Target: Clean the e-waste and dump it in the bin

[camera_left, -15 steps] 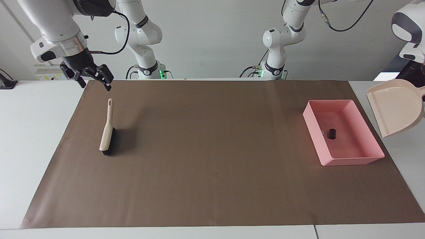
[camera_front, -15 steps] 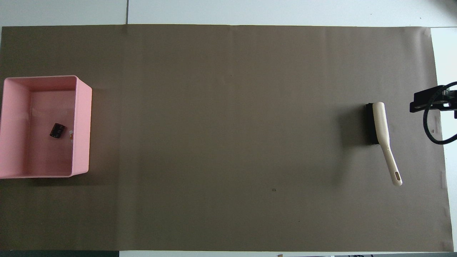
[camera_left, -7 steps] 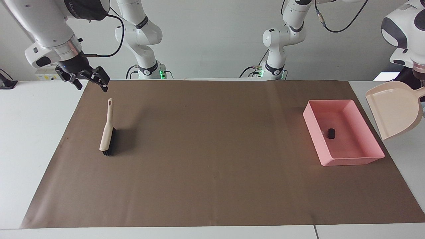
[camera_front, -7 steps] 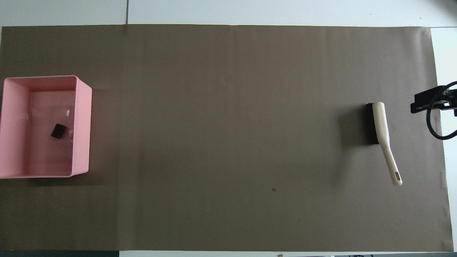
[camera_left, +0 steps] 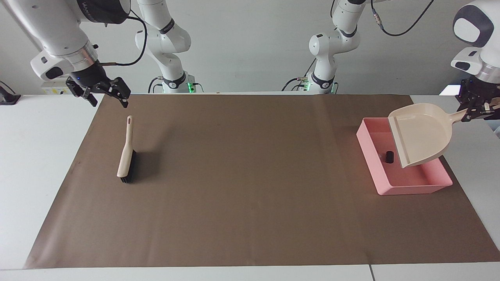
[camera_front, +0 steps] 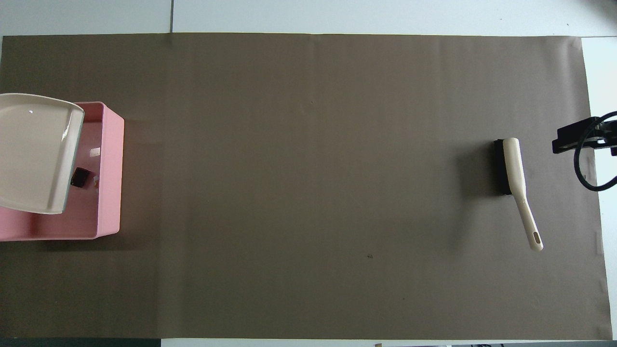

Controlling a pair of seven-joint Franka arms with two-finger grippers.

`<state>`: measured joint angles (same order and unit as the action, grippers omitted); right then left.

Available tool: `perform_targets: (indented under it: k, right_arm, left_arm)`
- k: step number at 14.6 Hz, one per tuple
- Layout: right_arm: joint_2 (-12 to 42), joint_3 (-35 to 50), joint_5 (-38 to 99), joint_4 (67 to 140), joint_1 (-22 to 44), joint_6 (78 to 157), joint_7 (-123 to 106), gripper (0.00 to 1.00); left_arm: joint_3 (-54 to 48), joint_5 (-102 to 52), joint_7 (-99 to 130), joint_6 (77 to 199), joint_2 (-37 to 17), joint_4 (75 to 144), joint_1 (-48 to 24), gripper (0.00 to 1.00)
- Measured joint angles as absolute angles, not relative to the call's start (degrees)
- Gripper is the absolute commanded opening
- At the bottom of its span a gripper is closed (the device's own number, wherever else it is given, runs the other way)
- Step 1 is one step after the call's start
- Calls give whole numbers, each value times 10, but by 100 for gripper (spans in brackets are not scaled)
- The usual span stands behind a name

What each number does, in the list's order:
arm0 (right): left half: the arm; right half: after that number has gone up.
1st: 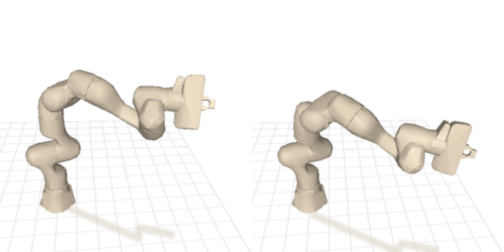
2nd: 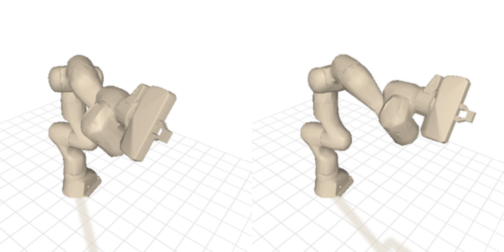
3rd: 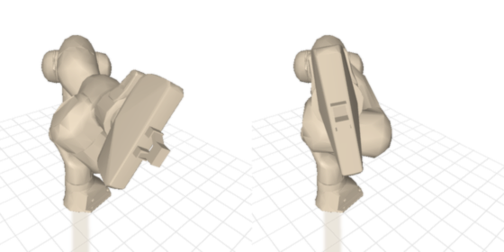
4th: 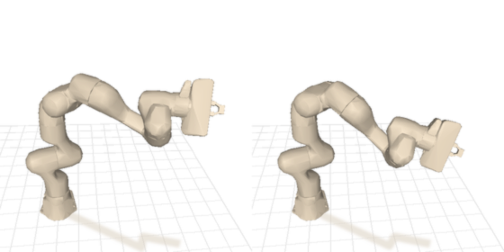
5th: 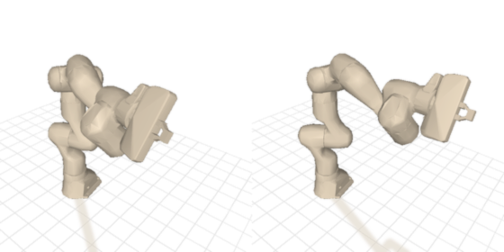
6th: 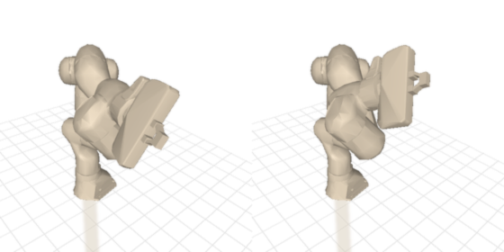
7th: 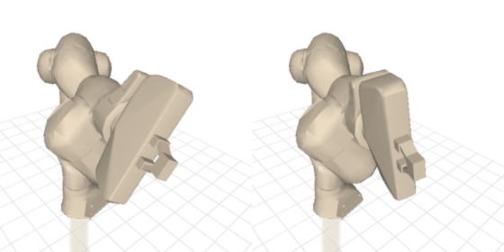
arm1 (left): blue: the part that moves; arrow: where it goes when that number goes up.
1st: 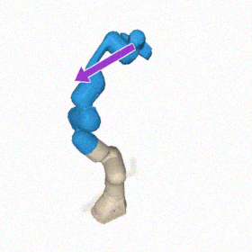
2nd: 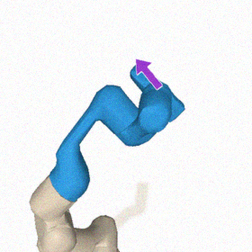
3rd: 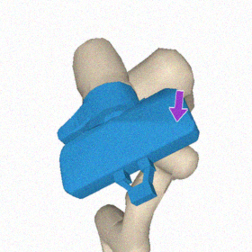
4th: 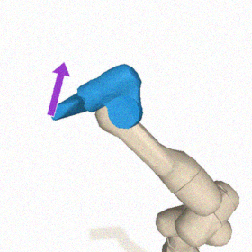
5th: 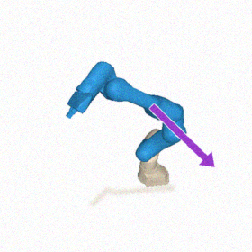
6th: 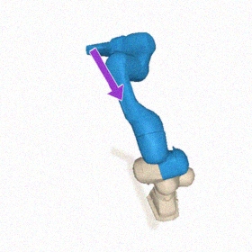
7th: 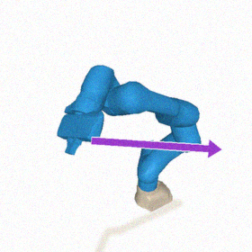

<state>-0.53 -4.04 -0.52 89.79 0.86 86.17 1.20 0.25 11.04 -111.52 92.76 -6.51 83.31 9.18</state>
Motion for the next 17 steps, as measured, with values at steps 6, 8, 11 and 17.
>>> perform_targets:
  k: [6, 8, 11, 17]
  right_arm:
    - [-10, -40, -5, 903, 25, 866, 29, 99]
    - [-10, -40, -5, 904, 25, 866, 24, 99]
    - [-10, -40, -11, 905, 26, 866, 1, 99]
    - [-10, -40, -26, 908, 26, 865, -20, 99]
  left_arm:
    - [-5, 18, -1092, 919, -43, 937, 34, 0]
    - [-8, 17, -1052, 951, -35, 987, -9, 0]
    - [-10, 17, -979, 1003, -29, 1049, -69, 0]
    - [-10, 17, -859, 1099, -26, 1141, -140, 0]
